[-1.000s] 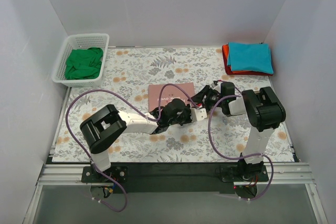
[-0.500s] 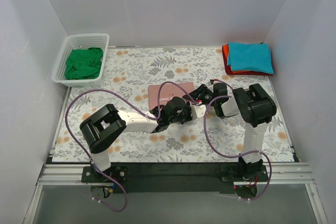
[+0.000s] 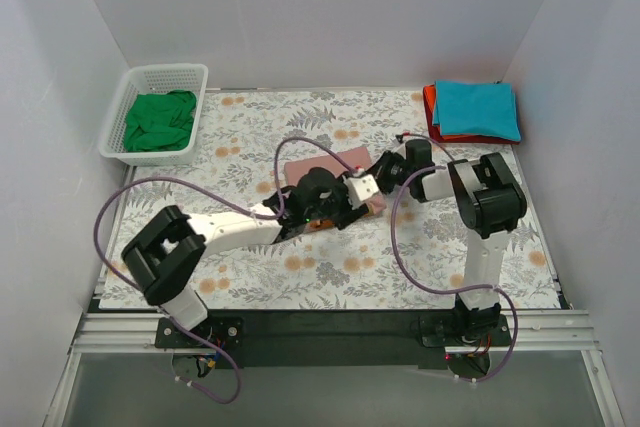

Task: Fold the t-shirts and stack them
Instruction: Neatly place the folded tshirt to the corner

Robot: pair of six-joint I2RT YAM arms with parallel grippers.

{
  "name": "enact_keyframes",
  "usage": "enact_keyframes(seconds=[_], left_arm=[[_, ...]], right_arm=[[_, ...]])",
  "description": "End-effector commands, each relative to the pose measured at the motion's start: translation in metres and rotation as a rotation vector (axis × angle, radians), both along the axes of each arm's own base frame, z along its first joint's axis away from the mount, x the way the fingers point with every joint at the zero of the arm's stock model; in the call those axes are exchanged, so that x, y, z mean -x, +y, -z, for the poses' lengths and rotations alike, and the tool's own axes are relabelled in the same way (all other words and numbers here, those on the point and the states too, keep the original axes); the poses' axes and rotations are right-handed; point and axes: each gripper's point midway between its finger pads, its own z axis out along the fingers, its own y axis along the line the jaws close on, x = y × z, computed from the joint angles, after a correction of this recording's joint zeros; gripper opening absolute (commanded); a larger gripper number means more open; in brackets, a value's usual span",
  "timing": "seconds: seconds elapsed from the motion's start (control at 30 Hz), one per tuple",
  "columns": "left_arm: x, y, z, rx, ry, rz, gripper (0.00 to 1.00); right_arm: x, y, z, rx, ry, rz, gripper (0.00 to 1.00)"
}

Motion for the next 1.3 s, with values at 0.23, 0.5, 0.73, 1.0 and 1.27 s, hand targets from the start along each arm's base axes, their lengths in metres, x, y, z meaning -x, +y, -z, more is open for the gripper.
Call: enact_keyframes(seconds=[0.23,0.5,0.73,1.0,1.27], left_arm=[[-0.011,0.082,-0.046,0.128,0.227,-0.237,0.63],[-0.003,0.099,-0.033,0.11,0.32,-0.312,0.7],[-0.001,0.101,-0.031,0.106,0.337,-0.321,0.87],[0.004,0.109,-0.03,0.112,0.326,-0.335,0.89],[0.011,0.122,-0.02,0.094,0.314,-0.356,0.9]], right_arm=[[-0.121,-0.09,-0.04,0.548,-0.32,-0.249,0.01],[-0.213,-0.166,-0.094,0.816,-0.504,-0.227,0.01],[-0.234,-0.185,-0.147,0.908,-0.65,-0.192,0.01],[-0.228,-0.217,-0.199,0.954,-0.692,-0.095,0.01],[-0.21,-0.212,-0.262,0.91,-0.777,-0.047,0.01]])
